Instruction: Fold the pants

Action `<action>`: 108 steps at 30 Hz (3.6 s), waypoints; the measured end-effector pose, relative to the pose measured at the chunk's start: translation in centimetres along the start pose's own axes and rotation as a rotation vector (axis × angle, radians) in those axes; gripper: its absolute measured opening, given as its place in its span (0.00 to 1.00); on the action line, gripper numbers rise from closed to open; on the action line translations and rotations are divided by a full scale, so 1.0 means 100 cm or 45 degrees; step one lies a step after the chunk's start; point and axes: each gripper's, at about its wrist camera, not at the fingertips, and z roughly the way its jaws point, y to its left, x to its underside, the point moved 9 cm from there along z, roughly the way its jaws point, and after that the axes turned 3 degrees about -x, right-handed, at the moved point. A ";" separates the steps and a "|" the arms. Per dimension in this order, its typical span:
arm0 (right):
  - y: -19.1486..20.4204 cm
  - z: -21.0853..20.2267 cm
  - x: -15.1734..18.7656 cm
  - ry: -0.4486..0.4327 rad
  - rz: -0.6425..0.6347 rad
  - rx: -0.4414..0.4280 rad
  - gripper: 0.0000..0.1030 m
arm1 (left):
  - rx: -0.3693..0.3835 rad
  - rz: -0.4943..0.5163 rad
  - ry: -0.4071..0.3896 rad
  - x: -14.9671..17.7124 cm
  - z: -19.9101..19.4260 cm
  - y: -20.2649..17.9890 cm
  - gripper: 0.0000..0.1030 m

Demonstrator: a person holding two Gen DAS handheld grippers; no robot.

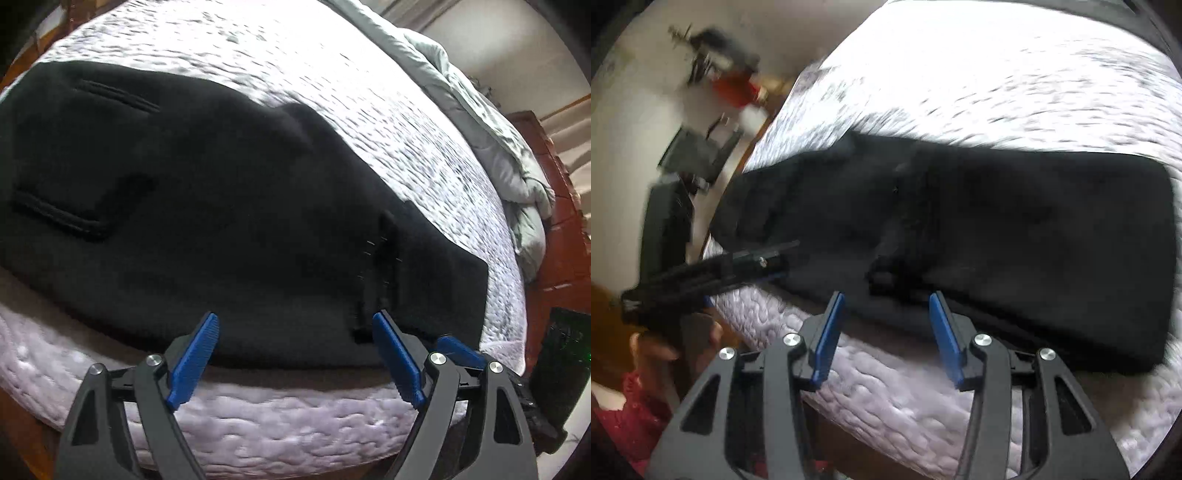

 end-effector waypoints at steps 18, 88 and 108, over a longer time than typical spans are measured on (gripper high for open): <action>-0.116 -0.084 0.013 -0.238 0.327 0.159 0.52 | -0.132 0.173 0.099 0.009 0.059 -0.074 0.35; -0.064 -0.041 -0.002 -0.028 0.170 0.194 0.57 | -0.175 0.065 -0.160 0.011 -0.064 0.057 0.58; -0.050 0.038 -0.001 0.150 0.093 0.272 0.62 | -0.003 -0.626 -0.230 -0.016 -0.071 0.213 0.57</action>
